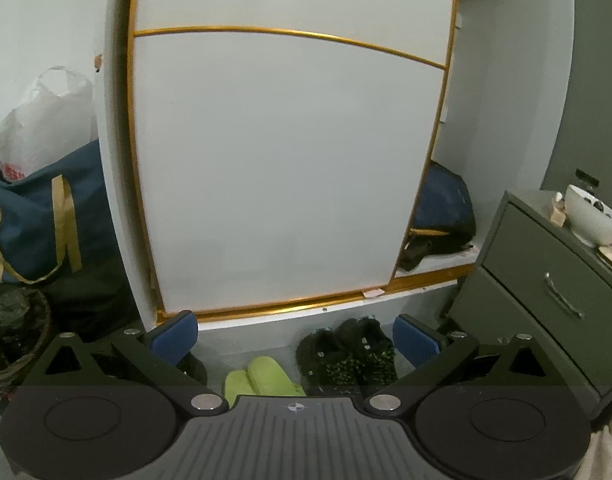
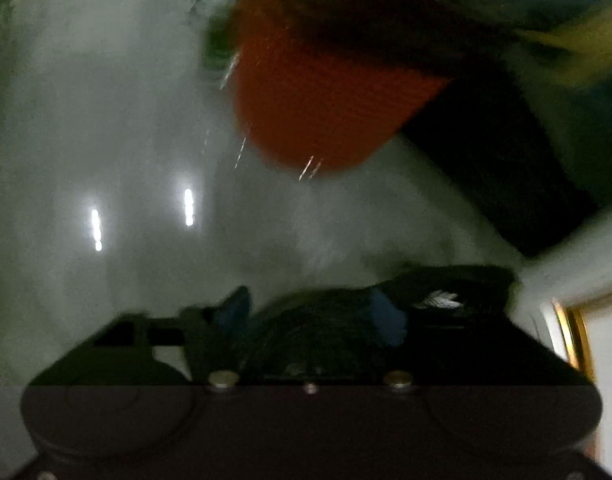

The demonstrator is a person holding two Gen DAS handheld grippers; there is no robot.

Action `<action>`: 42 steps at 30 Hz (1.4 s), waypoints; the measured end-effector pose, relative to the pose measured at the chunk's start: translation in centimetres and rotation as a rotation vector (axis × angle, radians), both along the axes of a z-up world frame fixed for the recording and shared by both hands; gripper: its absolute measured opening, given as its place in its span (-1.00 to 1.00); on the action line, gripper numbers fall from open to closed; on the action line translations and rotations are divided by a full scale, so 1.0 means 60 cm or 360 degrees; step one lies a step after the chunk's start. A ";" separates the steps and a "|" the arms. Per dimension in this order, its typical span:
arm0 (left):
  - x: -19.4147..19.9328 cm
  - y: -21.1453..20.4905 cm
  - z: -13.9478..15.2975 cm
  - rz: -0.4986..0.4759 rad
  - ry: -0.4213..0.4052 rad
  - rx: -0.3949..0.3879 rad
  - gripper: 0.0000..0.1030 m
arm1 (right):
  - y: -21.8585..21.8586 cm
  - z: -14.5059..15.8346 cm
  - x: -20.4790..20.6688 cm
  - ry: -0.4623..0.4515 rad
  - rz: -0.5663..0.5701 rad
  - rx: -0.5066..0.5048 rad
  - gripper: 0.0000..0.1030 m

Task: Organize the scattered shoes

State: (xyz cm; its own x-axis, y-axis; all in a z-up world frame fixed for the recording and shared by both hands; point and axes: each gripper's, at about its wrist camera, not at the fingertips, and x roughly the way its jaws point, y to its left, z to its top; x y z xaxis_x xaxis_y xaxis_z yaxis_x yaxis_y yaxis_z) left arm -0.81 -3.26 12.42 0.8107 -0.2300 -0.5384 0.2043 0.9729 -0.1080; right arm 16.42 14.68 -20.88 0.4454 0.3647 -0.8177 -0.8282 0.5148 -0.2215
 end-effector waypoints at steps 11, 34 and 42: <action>0.002 -0.019 -0.003 -0.0043 0.0016 0.0042 1.00 | -0.442 0.006 -0.062 0.0533 -0.0673 0.0261 0.75; 0.003 -0.011 -0.008 -0.0045 0.0022 0.0021 0.99 | -0.362 -0.157 0.038 0.0297 -0.0707 -0.0115 0.61; 0.004 -0.016 -0.008 -0.0045 0.0024 0.0034 0.99 | -0.398 -0.076 0.074 0.0332 -0.0729 0.0097 0.82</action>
